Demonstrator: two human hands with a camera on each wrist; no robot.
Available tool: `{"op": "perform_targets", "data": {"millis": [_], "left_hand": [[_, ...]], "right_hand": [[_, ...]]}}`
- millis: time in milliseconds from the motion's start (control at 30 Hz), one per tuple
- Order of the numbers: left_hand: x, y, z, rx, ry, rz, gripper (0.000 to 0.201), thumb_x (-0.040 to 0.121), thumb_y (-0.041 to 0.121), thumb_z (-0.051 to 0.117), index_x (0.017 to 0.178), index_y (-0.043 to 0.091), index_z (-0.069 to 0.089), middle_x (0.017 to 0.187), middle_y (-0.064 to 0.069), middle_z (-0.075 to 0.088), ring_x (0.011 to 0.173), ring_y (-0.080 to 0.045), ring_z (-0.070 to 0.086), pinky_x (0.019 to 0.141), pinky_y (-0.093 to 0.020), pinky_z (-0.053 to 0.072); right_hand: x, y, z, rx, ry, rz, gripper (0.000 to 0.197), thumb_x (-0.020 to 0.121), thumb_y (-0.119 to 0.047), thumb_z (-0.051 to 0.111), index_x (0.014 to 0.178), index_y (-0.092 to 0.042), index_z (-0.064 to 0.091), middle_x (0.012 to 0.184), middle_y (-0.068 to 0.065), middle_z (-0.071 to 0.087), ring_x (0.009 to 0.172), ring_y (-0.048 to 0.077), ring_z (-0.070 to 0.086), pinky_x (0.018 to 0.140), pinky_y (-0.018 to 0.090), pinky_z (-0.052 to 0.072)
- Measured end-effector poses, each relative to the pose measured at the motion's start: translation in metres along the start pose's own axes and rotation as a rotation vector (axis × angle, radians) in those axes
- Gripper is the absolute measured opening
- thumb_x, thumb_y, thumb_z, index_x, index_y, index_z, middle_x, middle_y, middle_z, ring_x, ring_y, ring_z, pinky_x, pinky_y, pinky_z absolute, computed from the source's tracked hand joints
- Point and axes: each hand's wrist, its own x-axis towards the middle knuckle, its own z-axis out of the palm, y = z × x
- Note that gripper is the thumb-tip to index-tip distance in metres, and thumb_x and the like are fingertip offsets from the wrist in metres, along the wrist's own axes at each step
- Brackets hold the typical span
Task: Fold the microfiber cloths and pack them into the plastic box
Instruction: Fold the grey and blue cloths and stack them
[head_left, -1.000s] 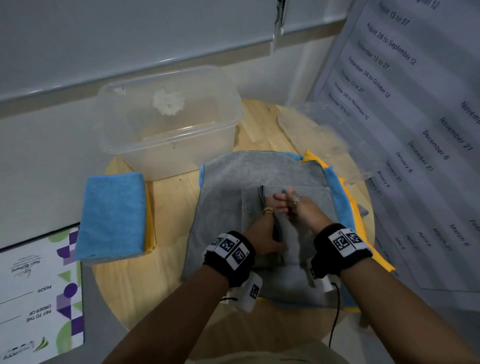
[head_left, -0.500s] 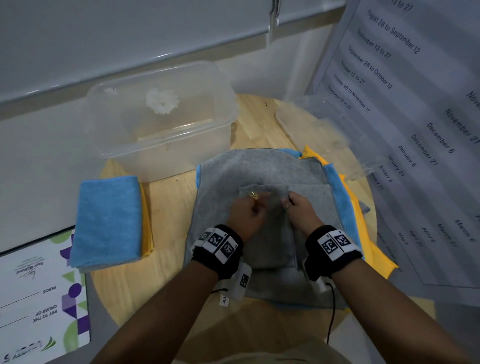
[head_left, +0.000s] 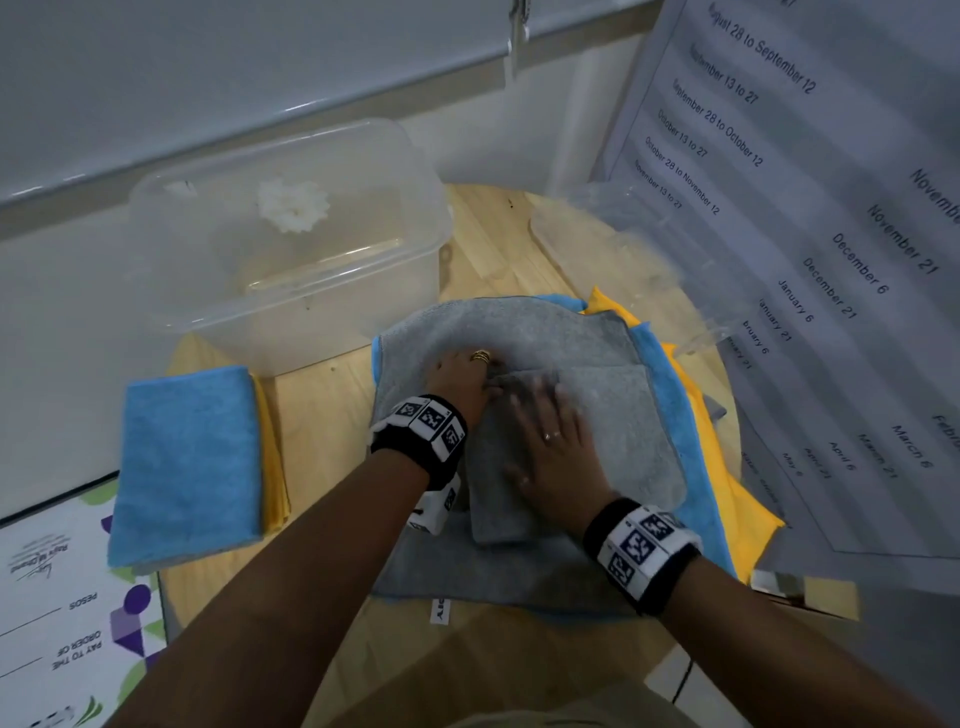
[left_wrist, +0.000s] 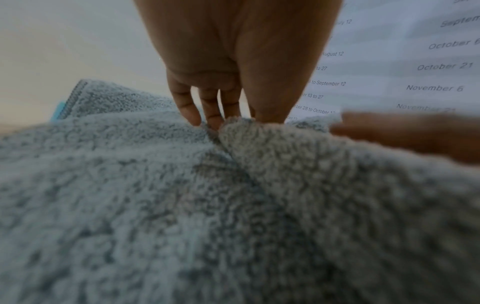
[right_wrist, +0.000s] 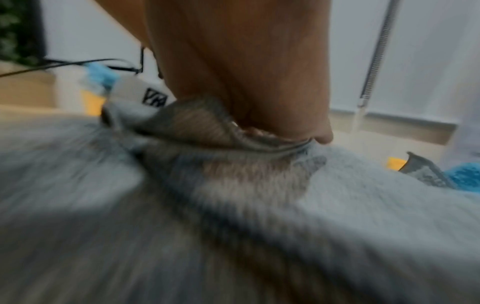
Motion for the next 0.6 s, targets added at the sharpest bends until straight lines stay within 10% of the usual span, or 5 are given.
{"op": "perform_targets", "data": {"millis": [100,200,267,467,600], "left_hand": [[0.004,-0.003,0.001,-0.138,-0.080,-0.033,0.043,0.084,0.032,0.064,0.120,0.013,0.049,0.127,-0.010,0.053,0.117,-0.027,0.050,0.101,-0.041,0.040],[0.006,-0.005,-0.006,-0.207,-0.174,-0.041,0.047,0.083,0.027,0.067,0.123,0.013,0.046,0.129,-0.011,0.052,0.117,-0.027,0.051,0.101,-0.039,0.041],[0.008,-0.005,-0.011,-0.210,-0.225,-0.043,0.050,0.084,0.027,0.066,0.125,0.013,0.043,0.131,-0.011,0.051,0.118,-0.028,0.051,0.102,-0.039,0.041],[0.003,-0.019,-0.022,-0.231,-0.298,-0.057,0.043,0.087,0.020,0.062,0.125,0.011,0.045,0.129,-0.013,0.053,0.119,-0.027,0.050,0.102,-0.037,0.040],[-0.016,0.001,-0.024,-0.039,-0.032,0.018,0.054,0.086,0.008,0.056,0.137,0.010,0.039,0.141,-0.013,0.039,0.127,-0.030,0.042,0.106,-0.039,0.038]], "right_hand": [[-0.025,0.016,0.016,-0.123,-0.234,0.015,0.082,0.085,-0.068,0.022,0.151,-0.022,0.006,0.154,0.014,0.018,0.137,0.035,0.016,0.098,0.058,0.037],[-0.038,0.029,0.013,-0.135,-0.405,-0.054,0.086,0.067,-0.083,-0.008,0.132,-0.037,-0.041,0.149,0.007,-0.033,0.138,0.027,-0.031,0.112,0.052,-0.009],[-0.043,0.029,0.002,-0.101,-0.464,-0.072,0.094,0.061,-0.087,-0.005,0.131,-0.036,-0.042,0.142,0.003,-0.043,0.133,0.025,-0.038,0.109,0.049,-0.020],[-0.042,0.056,-0.026,0.206,0.161,0.365,0.073,0.081,-0.055,0.043,0.140,-0.014,0.037,0.145,0.015,0.037,0.133,0.034,0.035,0.103,0.046,0.031],[-0.038,0.082,-0.030,0.255,0.004,0.731,0.073,0.076,-0.052,0.066,0.130,-0.009,0.043,0.129,0.017,0.049,0.118,0.037,0.044,0.097,0.045,0.041]]}}
